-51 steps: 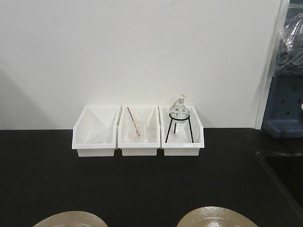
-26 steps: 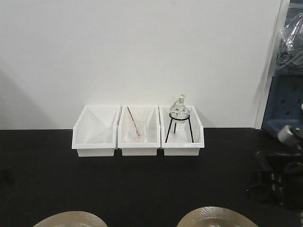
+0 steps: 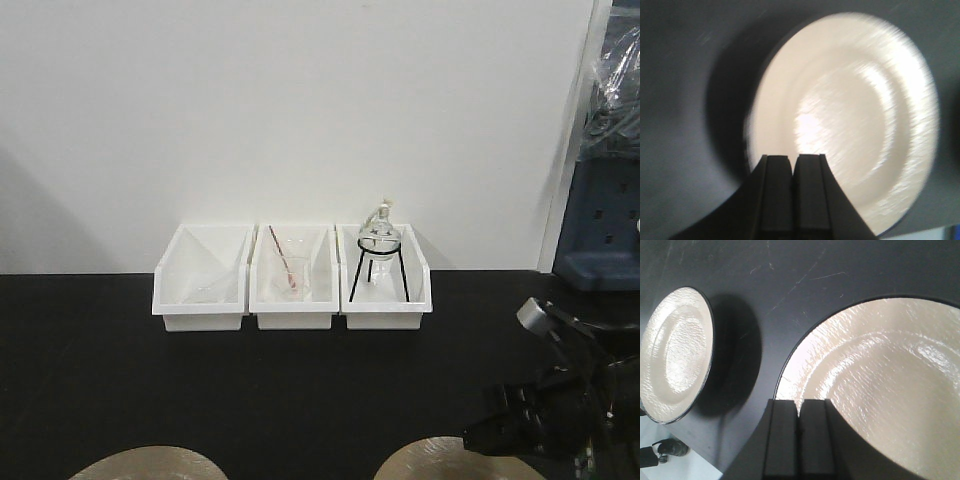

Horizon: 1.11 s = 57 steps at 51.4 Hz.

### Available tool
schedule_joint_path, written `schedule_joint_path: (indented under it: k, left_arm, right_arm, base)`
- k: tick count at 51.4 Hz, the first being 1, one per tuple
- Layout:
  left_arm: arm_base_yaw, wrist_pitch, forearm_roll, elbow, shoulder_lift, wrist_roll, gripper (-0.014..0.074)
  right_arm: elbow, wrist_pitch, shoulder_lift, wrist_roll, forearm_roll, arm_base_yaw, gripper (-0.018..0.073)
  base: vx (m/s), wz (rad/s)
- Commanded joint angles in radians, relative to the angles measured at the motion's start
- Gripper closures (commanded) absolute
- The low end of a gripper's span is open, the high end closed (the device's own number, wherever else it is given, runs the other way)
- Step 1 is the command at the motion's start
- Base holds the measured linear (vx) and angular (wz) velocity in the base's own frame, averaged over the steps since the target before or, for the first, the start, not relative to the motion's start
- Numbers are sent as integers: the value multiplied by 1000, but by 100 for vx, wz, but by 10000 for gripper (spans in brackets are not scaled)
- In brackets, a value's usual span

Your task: Arrange circular plates on left workspace

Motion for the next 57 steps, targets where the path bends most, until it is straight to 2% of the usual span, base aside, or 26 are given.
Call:
schedule_joint_path:
  k: [1, 5, 14, 20, 23, 28, 34, 41, 48, 57]
  left_arm:
    - [4, 16, 44, -31, -26, -34, 596]
    - [4, 18, 97, -31, -26, -30, 596]
    - [4, 37, 116, -31, -26, -30, 595]
    - [4, 37, 63, -31, -25, -25, 580]
    - [4, 31, 22, -31, -22, 8, 560]
    - [4, 30, -57, -31, 3, 89, 505]
    - [4, 32, -117, -31, 48, 137, 414]
    - [4, 22, -112, -31, 98, 180, 274]
    - [4, -30, -90, -31, 103, 181, 167]
    - [4, -57, -93, -31, 143, 188, 128]
  right_arm:
    - [-34, 0, -35, -15, 56, -7, 561]
    - [-34, -18, -35, -15, 56, -7, 561]
    - [-34, -32, -35, -15, 56, -7, 561]
    - [-34, -33, -35, -15, 56, -7, 561]
    - [-34, -33, -35, -15, 56, -7, 561]
    - [-34, -33, -35, -15, 56, -7, 561]
    - [-34, -30, -35, -15, 56, -7, 561]
    - [-34, -25, -35, -15, 55, -7, 561]
    - [-34, -22, -35, -15, 55, -7, 561]
    - [-34, -22, -35, -37, 55, -7, 561]
  base:
    - [0, 0]
    - [0, 0]
    - [0, 0]
    - [0, 0]
    - [0, 0]
    - [0, 0]
    - [0, 0]
    - [0, 0]
    - [0, 0]
    - [0, 0]
